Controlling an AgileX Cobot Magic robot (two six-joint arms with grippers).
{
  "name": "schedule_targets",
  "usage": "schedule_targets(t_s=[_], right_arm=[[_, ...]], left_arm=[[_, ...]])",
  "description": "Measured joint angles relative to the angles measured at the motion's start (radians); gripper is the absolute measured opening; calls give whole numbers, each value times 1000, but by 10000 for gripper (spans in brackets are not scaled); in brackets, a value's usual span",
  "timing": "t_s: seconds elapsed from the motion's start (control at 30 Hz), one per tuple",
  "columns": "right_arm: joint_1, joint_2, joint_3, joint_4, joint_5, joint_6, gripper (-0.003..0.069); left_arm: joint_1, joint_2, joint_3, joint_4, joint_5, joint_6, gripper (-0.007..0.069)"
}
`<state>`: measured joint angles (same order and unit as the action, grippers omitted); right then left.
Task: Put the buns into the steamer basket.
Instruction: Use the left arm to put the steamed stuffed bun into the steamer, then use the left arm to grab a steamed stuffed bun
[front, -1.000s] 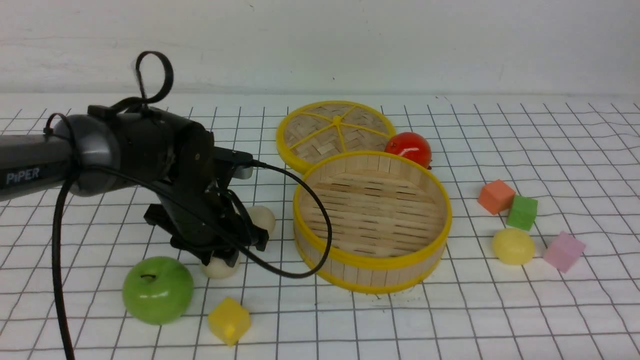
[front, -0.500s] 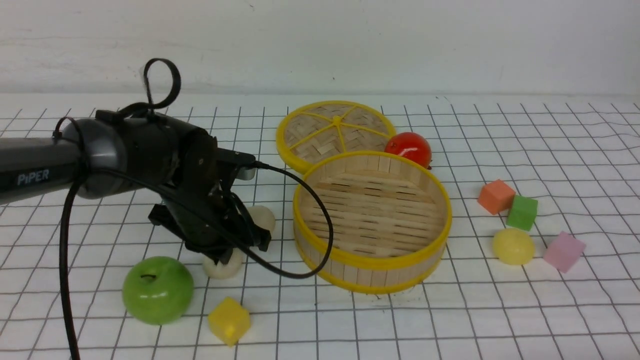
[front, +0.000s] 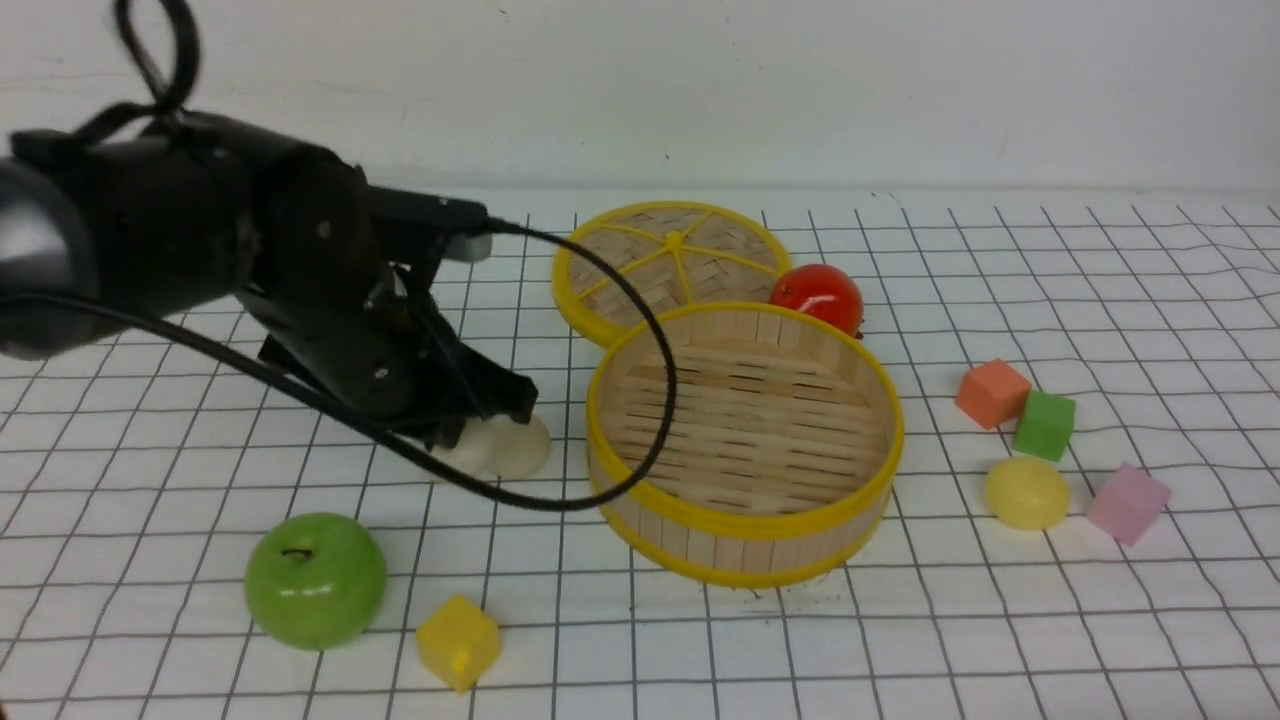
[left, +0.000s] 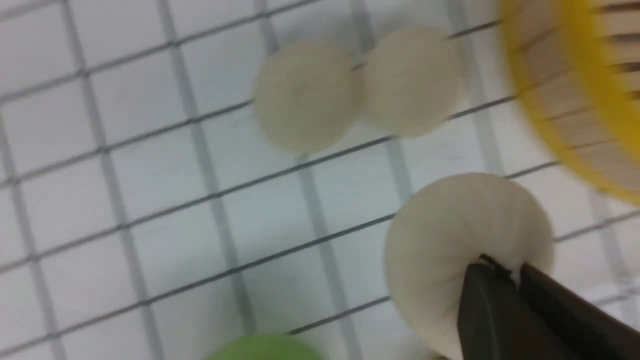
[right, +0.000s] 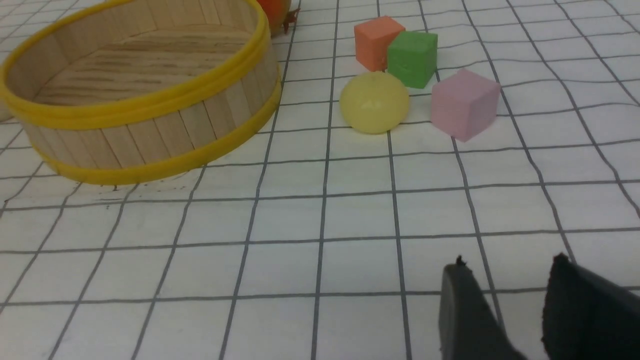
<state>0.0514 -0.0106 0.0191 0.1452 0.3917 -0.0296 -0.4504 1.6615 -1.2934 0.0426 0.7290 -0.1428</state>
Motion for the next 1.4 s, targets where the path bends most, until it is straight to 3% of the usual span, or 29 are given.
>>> schedule_targets(t_s=[0.2,0.5,0.73,0.87,0.97,1.23,1.4], right_arm=[[0,0,0,-1,0,0,239],[0,0,0,-1,0,0,239],[0,0,0,-1,0,0,239],[0,0,0,-1,0,0,239],[0,0,0,-1,0,0,239],[0,0,0,0,0,0,239],[0,0,0,0,0,0,239]], left_arm=[[-154,60,-105,-53,-107,92,-13],[-165,361,-310,-62,-101,97,29],[-165,423,-395,-63,-35,94,300],[-165,373,-411,-64,80,94,391],[-148,280,-411,-43,175,94,372],[91,169,-244,-17,182,83,149],[161,230,-208,-43,62,117,149]])
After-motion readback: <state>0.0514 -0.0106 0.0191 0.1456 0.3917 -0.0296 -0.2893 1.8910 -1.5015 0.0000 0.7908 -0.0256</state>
